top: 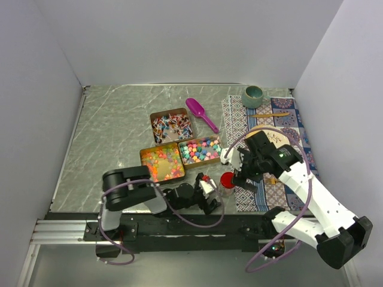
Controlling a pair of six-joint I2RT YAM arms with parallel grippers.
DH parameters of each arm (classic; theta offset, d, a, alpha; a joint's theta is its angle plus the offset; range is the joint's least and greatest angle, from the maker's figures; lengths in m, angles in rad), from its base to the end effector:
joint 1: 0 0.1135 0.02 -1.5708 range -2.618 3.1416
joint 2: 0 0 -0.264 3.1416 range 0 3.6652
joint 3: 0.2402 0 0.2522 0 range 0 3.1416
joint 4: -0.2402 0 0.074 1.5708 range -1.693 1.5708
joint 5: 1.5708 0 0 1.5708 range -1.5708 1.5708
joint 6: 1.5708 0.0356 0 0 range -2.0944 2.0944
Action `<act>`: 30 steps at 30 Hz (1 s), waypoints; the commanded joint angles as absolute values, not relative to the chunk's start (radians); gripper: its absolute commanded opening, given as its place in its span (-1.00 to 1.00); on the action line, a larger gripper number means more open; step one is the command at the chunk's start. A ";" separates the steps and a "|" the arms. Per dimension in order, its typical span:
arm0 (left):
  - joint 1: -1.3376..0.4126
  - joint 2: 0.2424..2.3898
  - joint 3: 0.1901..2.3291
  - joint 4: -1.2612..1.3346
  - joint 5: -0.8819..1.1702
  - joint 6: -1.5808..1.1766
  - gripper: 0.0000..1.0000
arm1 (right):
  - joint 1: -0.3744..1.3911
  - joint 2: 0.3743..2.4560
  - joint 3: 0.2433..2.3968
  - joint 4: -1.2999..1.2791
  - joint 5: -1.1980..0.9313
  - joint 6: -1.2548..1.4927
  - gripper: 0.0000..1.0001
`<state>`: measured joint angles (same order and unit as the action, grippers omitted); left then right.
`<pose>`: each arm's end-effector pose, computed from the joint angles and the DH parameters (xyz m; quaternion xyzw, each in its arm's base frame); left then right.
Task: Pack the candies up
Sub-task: Screw the bottle lid onto the packing bottle, then reset both arms
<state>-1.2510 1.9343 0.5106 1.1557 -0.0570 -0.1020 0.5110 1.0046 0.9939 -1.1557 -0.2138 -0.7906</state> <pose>0.1009 -0.2982 0.0977 0.4175 0.6767 -0.3618 0.4868 0.1418 0.0881 0.2937 -0.6071 0.7620 0.0757 0.2123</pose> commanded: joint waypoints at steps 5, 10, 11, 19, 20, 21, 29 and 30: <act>-1.341 1.472 0.348 0.672 0.075 -0.196 0.93 | 0.463 0.884 1.141 -0.825 -0.155 -0.550 0.99; -1.307 1.142 0.472 0.263 -0.064 -0.172 0.93 | 0.459 0.833 1.147 -0.450 0.159 -0.243 1.00; -1.278 1.081 0.491 0.203 -0.078 -0.157 0.93 | 0.440 0.872 1.172 -0.448 0.196 -0.142 1.00; -0.979 0.905 0.773 0.175 -0.425 -0.103 0.93 | 0.356 1.031 1.281 -0.583 0.093 0.049 1.00; -0.827 0.929 0.802 0.167 -0.405 -0.118 0.93 | 0.351 1.035 1.282 -0.586 0.094 0.072 1.00; -0.754 0.989 0.878 0.152 -0.402 -0.123 0.93 | 0.351 1.043 1.288 -0.594 0.095 0.077 1.00; -0.097 1.239 1.218 -0.181 -0.170 -0.419 0.93 | 0.351 1.054 1.264 -0.549 0.458 0.060 1.00; -0.068 1.259 1.212 -0.175 -0.192 -0.440 0.93 | 0.351 1.043 1.223 -0.529 0.468 0.048 1.00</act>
